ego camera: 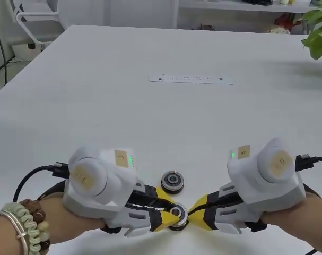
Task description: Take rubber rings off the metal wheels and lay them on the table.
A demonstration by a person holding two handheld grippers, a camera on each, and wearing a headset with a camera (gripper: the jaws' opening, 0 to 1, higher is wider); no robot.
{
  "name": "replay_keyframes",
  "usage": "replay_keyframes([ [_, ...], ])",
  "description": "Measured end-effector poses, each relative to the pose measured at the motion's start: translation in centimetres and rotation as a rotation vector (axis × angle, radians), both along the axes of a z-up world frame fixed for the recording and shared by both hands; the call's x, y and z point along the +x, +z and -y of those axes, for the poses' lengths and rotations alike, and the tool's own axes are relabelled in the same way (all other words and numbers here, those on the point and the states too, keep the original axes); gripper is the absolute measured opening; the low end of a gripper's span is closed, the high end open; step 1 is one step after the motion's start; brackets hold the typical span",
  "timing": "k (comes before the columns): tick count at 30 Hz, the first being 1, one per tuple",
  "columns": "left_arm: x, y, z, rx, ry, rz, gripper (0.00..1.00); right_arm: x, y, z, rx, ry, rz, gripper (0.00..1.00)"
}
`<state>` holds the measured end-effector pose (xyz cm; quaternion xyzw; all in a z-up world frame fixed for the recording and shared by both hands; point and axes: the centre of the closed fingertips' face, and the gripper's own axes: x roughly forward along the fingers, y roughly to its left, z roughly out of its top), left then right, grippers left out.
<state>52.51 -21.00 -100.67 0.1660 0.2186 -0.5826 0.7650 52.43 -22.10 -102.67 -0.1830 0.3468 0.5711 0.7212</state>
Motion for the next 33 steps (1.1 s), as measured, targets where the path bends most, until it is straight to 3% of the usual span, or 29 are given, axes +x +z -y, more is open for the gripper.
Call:
replay_keyframes([
  [6,0.0,0.0,0.0,0.000,0.000,0.004,0.14,0.3,0.3,0.2,0.041,-0.087,-0.092,0.00],
  [12,0.0,0.0,0.0,-0.006,-0.002,0.005,0.14,0.2,0.6,0.3,0.102,-0.207,-0.256,0.00],
  [14,0.0,0.0,0.0,-0.008,-0.002,0.007,0.14,0.4,0.5,0.4,0.113,-0.211,-0.265,0.00],
  [20,0.0,0.0,0.0,-0.012,-0.006,0.008,0.14,0.3,0.7,0.3,0.168,-0.300,-0.402,0.00],
  [26,-0.1,0.0,0.0,-0.011,-0.009,0.008,0.14,0.3,1.2,0.1,0.217,-0.343,-0.475,0.00],
  [28,0.0,0.0,0.0,-0.010,-0.004,-0.003,0.14,0.3,1.1,0.1,0.218,-0.347,-0.481,0.00],
  [33,-0.1,0.0,0.0,-0.002,-0.006,0.006,0.13,0.3,1.3,-0.1,0.236,-0.364,-0.509,0.00],
])
